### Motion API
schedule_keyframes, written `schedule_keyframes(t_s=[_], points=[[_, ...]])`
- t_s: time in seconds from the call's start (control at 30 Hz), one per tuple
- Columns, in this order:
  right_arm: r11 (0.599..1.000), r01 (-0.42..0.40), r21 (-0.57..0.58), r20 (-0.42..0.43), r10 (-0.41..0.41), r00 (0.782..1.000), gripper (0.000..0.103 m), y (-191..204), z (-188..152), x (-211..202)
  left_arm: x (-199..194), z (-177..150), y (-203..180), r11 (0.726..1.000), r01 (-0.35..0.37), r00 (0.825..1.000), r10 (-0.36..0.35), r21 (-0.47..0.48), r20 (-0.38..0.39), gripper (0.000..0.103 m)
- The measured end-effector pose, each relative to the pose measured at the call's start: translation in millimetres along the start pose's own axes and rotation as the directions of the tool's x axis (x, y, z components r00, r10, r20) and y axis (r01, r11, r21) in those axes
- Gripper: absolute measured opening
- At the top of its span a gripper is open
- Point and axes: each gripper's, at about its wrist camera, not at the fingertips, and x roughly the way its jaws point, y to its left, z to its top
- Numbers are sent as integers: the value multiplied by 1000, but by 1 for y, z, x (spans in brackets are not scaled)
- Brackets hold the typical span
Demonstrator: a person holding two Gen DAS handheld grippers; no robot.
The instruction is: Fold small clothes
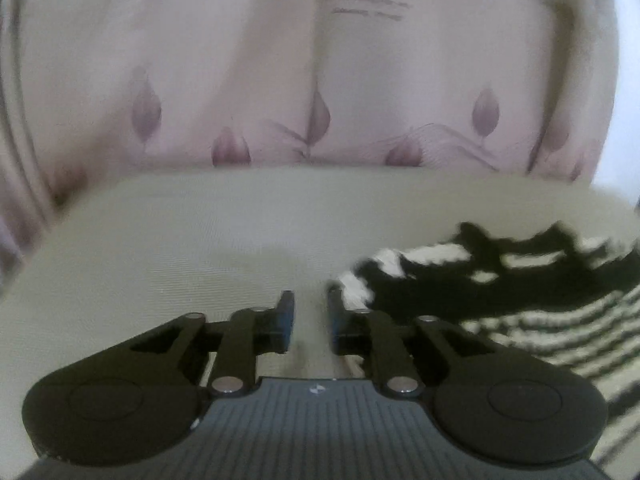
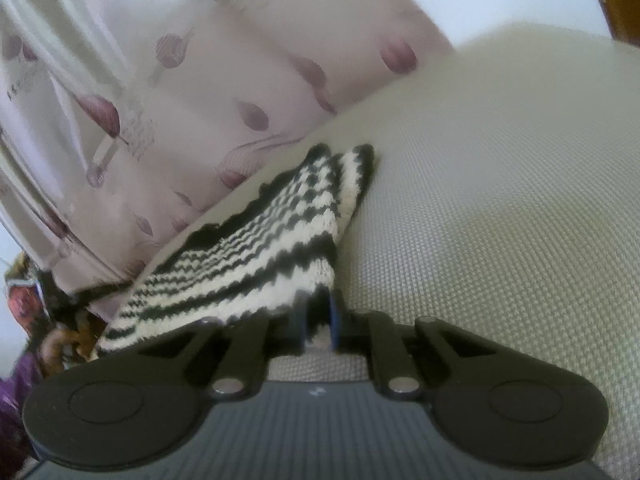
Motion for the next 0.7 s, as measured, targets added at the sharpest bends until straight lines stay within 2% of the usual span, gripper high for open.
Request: schedule_keyframes(t_s=[0.03, 0.1, 0.13, 0.17, 0.23, 0.27, 0.3, 0.33, 0.4, 0.5, 0.57, 0.6, 0.63, 0.7], points=[[1000, -9, 13, 13, 9, 1000, 22, -1, 0, -3, -9, -5, 6, 997, 44, 999, -44, -58, -1, 42], [1000, -9, 17, 31, 8, 999, 51, 0, 1, -6, -24, -15, 10, 990, 96, 995, -96, -99, 5, 70], [1000, -7, 14, 36, 7, 999, 66, 1, 2, -6, -30, -21, 10, 987, 126, 992, -126, -105, -2, 74], [1000, -2, 11, 40, 2, 999, 70, 2, 5, -4, -36, -27, 7, 983, 153, 988, -155, -106, -17, 78], [1000, 1, -2, 32, -1, 999, 71, 7, 11, 3, -39, -37, -1, 982, 168, 983, -174, -88, -62, 76], [1000, 3, -17, 25, -2, 1000, 71, 10, 13, 8, -38, -42, -6, 984, 163, 982, -169, -78, -80, 60], [999, 9, -45, 10, -9, 1000, 68, 15, 14, 14, -35, -46, -11, 983, 169, 980, -176, -71, -97, 31], [997, 22, -74, -12, -22, 1000, 48, 20, 15, 20, -31, -48, -13, 982, 174, 977, -182, -74, -112, 21], [990, 69, -126, -68, -78, 995, 16, 30, 13, 34, -34, -50, -12, 980, 168, 981, -177, -103, -84, 16], [981, 89, -170, -68, -102, 992, 12, 36, 11, 25, -50, -46, -7, 989, 93, 996, -93, -118, 3, 16], [977, 110, -180, -75, -125, 989, 12, 29, 10, 14, -47, -50, 0, 986, 99, 994, -104, -131, -31, 17], [977, 124, -172, -85, -140, 986, 12, 22, 10, 12, -45, -54, -1, 990, 93, 994, -99, -108, -50, 17], [980, 122, -156, -93, -137, 986, 12, 16, 9, 11, -42, -58, -6, 991, 115, 990, -120, -66, -77, 17], [987, 81, -136, -90, -94, 991, 12, 13, 10, 10, -45, -56, -14, 989, 149, 987, -150, -18, -61, 20]])
